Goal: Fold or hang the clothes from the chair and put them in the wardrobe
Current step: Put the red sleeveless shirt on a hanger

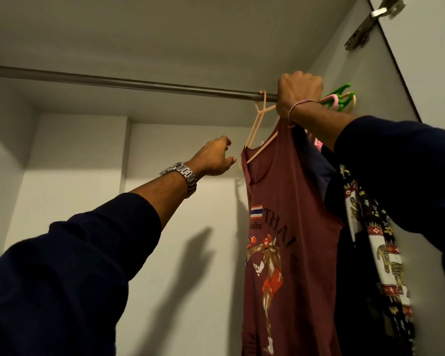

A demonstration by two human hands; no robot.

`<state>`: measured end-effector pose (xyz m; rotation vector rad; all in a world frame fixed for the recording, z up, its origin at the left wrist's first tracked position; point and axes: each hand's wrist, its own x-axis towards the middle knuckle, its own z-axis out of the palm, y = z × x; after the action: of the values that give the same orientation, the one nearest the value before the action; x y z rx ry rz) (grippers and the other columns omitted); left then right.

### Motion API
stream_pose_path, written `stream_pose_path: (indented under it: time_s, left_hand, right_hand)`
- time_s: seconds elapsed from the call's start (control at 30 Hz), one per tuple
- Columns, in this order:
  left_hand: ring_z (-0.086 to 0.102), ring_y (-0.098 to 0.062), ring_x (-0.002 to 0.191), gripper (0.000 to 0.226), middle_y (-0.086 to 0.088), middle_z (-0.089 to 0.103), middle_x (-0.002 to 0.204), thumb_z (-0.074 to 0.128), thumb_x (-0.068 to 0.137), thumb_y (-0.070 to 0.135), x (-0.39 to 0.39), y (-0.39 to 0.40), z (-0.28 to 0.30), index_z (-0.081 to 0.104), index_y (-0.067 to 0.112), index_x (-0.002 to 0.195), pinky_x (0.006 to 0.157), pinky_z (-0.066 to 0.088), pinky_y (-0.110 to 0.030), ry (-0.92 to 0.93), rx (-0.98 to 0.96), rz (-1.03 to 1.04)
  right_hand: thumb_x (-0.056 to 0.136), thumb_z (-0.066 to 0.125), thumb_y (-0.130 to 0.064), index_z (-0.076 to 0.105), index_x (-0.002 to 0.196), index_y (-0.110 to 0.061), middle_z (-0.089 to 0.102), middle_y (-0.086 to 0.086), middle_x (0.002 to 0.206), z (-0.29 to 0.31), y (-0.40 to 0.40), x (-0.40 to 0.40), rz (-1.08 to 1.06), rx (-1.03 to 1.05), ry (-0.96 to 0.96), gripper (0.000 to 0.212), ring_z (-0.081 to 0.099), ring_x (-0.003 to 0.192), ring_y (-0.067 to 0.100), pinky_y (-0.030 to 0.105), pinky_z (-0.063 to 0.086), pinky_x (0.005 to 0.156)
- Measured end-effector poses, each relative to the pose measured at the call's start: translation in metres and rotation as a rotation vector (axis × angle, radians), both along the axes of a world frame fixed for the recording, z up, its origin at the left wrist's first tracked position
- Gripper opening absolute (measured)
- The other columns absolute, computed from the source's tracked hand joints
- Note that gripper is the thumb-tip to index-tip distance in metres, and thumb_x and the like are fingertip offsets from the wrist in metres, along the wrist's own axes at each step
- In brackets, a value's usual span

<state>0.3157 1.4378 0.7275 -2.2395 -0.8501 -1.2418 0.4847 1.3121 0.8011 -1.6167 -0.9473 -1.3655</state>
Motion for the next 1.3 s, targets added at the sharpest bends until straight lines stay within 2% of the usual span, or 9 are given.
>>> stream_pose_path:
  time_s: [0.1,0.17,0.43,0.67,0.77,0.9,1.13,1.2,1.3]
  left_hand:
    - [0.055,-0.029,0.125,0.057,-0.014,0.053,0.143,0.063,0.098,0.029,0.003,0.005,0.004,0.041,0.005,0.145,0.101,0.048,-0.039,-0.008,0.002,-0.007]
    - [0.056,-0.029,0.124,0.056,-0.014,0.053,0.142,0.063,0.098,0.028,0.006,0.01,0.005,0.041,0.005,0.144,0.099,0.048,-0.037,-0.005,0.002,-0.009]
    - [0.055,-0.029,0.125,0.055,-0.014,0.052,0.143,0.062,0.099,0.026,0.012,0.027,0.012,0.041,0.005,0.145,0.101,0.048,-0.038,-0.003,0.001,0.001]
    - [0.056,-0.028,0.124,0.054,-0.013,0.053,0.142,0.061,0.099,0.026,0.011,0.036,0.009,0.042,0.005,0.144,0.097,0.047,-0.035,-0.003,-0.001,0.011]
    - [0.057,-0.029,0.123,0.053,-0.013,0.054,0.141,0.062,0.099,0.027,0.012,0.037,0.007,0.042,0.005,0.143,0.098,0.047,-0.036,-0.011,-0.002,0.004]
    - [0.057,-0.028,0.122,0.054,-0.013,0.055,0.141,0.062,0.099,0.027,0.016,0.035,0.002,0.042,0.005,0.144,0.098,0.048,-0.036,-0.01,-0.016,-0.021]
    - [0.056,-0.029,0.124,0.056,-0.013,0.055,0.141,0.063,0.098,0.029,0.021,0.026,-0.012,0.042,0.005,0.143,0.099,0.049,-0.039,0.015,-0.021,-0.027]
    - [0.056,-0.029,0.123,0.054,-0.014,0.055,0.14,0.063,0.098,0.029,0.021,0.022,-0.017,0.044,0.005,0.142,0.098,0.049,-0.04,0.019,-0.022,-0.023]
    - [0.056,-0.03,0.122,0.052,-0.014,0.056,0.139,0.063,0.097,0.028,0.02,0.012,-0.024,0.045,0.005,0.14,0.098,0.049,-0.04,0.019,-0.02,-0.017]
  right_hand:
    - [0.093,0.065,-0.018,0.07,0.108,-0.007,0.064,0.015,0.099,0.008,0.006,-0.001,-0.006,-0.03,-0.008,0.019,0.063,0.097,0.036,0.039,0.04,0.074]
    - [0.094,0.064,-0.022,0.069,0.11,-0.008,0.058,0.013,0.095,0.013,0.01,0.0,-0.01,-0.051,-0.009,0.022,0.063,0.103,0.035,0.039,0.038,0.077]
    - [0.092,0.067,-0.026,0.069,0.108,-0.014,0.058,0.009,0.093,0.033,0.044,-0.009,0.026,-0.131,0.035,0.02,0.064,0.103,0.031,0.036,0.039,0.076]
    - [0.088,0.065,-0.019,0.067,0.113,-0.011,0.066,0.013,0.114,0.037,0.056,-0.009,0.032,-0.153,0.006,0.026,0.063,0.11,0.035,0.038,0.044,0.082]
    - [0.088,0.068,-0.016,0.067,0.112,-0.009,0.062,0.014,0.103,0.036,0.053,-0.007,0.02,-0.161,-0.006,0.024,0.062,0.106,0.034,0.038,0.042,0.079]
    - [0.094,0.062,-0.021,0.066,0.107,-0.011,0.057,0.011,0.092,0.029,0.044,-0.004,-0.051,-0.156,-0.049,0.017,0.054,0.086,0.029,0.038,0.04,0.078]
    - [0.097,0.058,-0.021,0.067,0.102,-0.009,0.055,0.011,0.082,0.012,0.026,0.002,-0.115,-0.131,-0.124,0.016,0.053,0.082,0.031,0.038,0.039,0.077]
    - [0.096,0.059,-0.018,0.067,0.102,-0.011,0.059,0.011,0.086,0.006,0.019,0.002,-0.141,-0.13,-0.148,0.012,0.057,0.087,0.033,0.04,0.038,0.082]
    - [0.09,0.061,-0.012,0.065,0.105,-0.012,0.067,0.015,0.105,-0.004,0.009,0.004,-0.188,-0.126,-0.21,0.016,0.06,0.106,0.036,0.041,0.037,0.094]
